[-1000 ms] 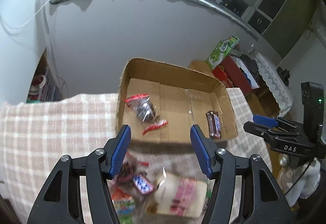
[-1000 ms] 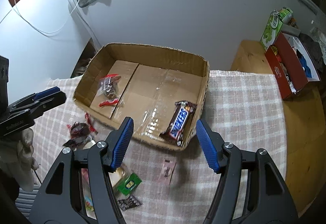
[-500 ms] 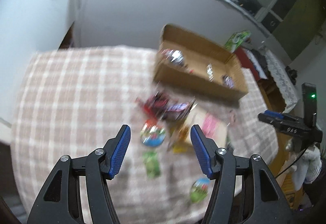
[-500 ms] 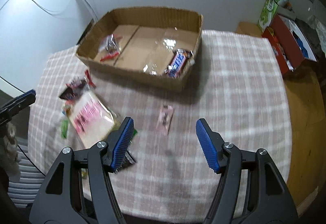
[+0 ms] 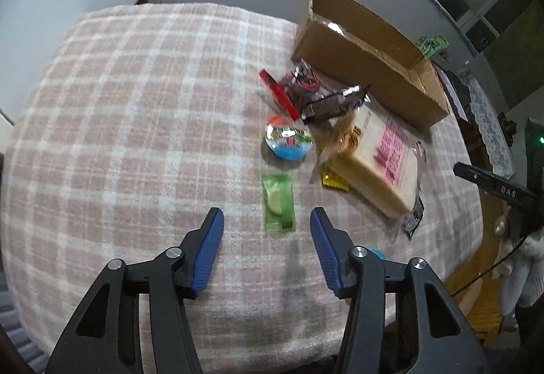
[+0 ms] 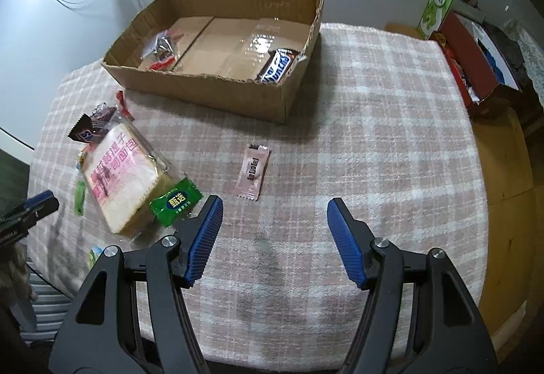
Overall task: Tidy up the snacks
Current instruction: 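Grasp the pink candy with the right tool while the left tool grasps the green lime candy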
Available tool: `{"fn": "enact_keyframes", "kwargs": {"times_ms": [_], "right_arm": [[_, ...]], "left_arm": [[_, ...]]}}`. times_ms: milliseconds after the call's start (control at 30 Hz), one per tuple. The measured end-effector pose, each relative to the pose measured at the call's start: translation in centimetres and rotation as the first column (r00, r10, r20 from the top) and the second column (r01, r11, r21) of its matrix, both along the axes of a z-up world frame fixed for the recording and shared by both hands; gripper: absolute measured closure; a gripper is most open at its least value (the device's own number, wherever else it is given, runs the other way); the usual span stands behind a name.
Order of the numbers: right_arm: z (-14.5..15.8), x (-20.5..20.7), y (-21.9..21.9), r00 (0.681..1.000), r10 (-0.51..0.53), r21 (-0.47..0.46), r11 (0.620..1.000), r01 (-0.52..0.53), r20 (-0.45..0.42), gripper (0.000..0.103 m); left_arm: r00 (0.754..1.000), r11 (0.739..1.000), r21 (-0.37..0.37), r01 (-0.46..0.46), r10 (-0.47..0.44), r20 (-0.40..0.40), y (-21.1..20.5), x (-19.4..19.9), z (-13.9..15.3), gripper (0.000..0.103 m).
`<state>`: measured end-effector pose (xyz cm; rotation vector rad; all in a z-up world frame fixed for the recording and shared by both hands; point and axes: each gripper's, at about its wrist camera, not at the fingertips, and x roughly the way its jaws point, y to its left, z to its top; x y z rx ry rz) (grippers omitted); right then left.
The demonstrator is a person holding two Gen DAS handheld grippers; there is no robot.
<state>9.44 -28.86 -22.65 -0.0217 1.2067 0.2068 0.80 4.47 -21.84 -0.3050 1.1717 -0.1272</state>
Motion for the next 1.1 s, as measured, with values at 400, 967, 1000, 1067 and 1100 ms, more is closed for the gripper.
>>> {"fn": "enact_keyframes", "kwargs": {"times_ms": [400,967,1000,1067,1100], "right_arm": [[-2.9,1.9,1.2,0.999,-0.001,-0.003,1.0,0.001,-0.043,0.036],[-6.0,5.1,4.5,0.997,0.018,-0.065,0.998,-0.023,-0.072,0.052],[-6.1,5.1,4.8,0.997,0.024,-0.077,0.997,-0.029,-0.069,0.052],[-6.4,4.9,5.5,0.997,0.032,-0.083,0.996,-0.038,-0.065,0.061],[-6.4,5.0,5.7,0.997,0.039,-0.092,0.995,-0.045,-0.062,0.065]], "left_arm": [[0.999,1.0,0.018,0.014,-0.014,-0.033,-1.6,1.1,-1.6,0.063],[0.999,0.995,0.097,0.023,-0.02,-0.031,-2.3,2.1,-2.2,0.078],[0.999,0.994,0.104,0.024,-0.021,-0.029,-2.3,2.1,-2.3,0.079],[0.999,0.994,0.103,0.022,-0.019,-0.026,-2.1,2.2,-2.3,0.082],[0.999,0.994,0.103,0.021,-0.019,-0.026,-2.1,2.2,-2.3,0.082]]}}
